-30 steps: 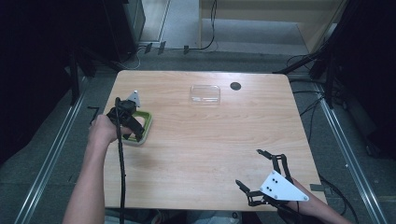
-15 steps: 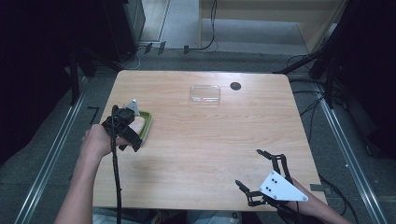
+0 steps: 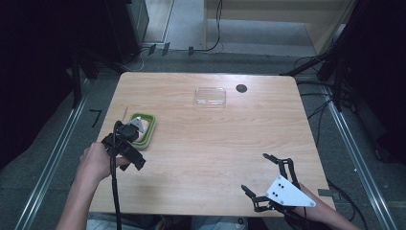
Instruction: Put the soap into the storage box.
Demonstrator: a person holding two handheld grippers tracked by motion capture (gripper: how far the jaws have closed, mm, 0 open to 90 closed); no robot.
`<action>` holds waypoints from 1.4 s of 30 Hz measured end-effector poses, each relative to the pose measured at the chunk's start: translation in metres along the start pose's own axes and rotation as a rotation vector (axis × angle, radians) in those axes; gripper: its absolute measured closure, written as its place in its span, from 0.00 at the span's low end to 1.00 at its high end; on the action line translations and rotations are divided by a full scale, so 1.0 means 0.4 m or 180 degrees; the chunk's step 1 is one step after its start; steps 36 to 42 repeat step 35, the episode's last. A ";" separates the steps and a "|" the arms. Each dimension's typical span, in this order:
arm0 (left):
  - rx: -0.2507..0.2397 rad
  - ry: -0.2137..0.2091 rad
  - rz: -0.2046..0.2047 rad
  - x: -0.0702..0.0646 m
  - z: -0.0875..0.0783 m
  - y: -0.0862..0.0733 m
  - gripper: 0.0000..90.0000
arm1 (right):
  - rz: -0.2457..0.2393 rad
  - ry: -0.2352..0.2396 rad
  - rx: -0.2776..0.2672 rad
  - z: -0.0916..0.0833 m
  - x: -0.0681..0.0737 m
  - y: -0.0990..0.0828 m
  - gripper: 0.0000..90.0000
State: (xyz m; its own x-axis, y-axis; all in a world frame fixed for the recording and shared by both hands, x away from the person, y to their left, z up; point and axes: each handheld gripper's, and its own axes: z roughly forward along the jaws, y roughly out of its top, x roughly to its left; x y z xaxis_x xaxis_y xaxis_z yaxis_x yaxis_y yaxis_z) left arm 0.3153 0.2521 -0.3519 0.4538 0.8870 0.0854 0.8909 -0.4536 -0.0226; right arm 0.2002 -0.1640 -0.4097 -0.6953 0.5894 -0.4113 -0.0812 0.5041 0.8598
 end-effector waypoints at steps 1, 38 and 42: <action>-0.0016 -0.0034 -0.0006 -0.005 0.003 -0.013 0.12 | -0.0004 0.0003 -0.0001 0.000 0.000 0.000 0.00; -0.0180 -0.0152 -0.0124 -0.081 0.182 -0.201 0.07 | -0.0028 0.0004 0.0004 0.002 0.000 0.000 0.00; -0.0180 -0.0152 -0.0124 -0.081 0.182 -0.201 0.07 | -0.0028 0.0004 0.0004 0.002 0.000 0.000 0.00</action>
